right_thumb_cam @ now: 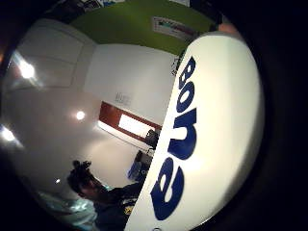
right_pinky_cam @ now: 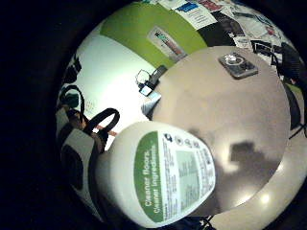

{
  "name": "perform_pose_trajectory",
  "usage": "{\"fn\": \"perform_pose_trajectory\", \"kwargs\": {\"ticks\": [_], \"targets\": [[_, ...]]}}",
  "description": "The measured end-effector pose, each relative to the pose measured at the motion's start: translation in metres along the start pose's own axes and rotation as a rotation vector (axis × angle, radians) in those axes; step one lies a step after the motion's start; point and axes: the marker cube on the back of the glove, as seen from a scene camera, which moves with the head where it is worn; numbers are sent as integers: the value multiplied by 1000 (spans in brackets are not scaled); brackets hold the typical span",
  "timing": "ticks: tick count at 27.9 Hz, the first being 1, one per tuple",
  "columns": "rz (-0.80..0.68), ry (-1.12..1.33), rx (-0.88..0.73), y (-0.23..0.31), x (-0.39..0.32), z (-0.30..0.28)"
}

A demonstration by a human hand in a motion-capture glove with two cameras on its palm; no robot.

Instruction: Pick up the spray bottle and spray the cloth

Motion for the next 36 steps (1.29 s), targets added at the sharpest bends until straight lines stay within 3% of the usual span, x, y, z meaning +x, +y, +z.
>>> {"fn": "perform_pose_trajectory", "kwargs": {"ticks": [23, 36], "targets": [[-94, 89, 51, 9, -45, -45], [-110, 186, -122, 7, -104, 2]]}}
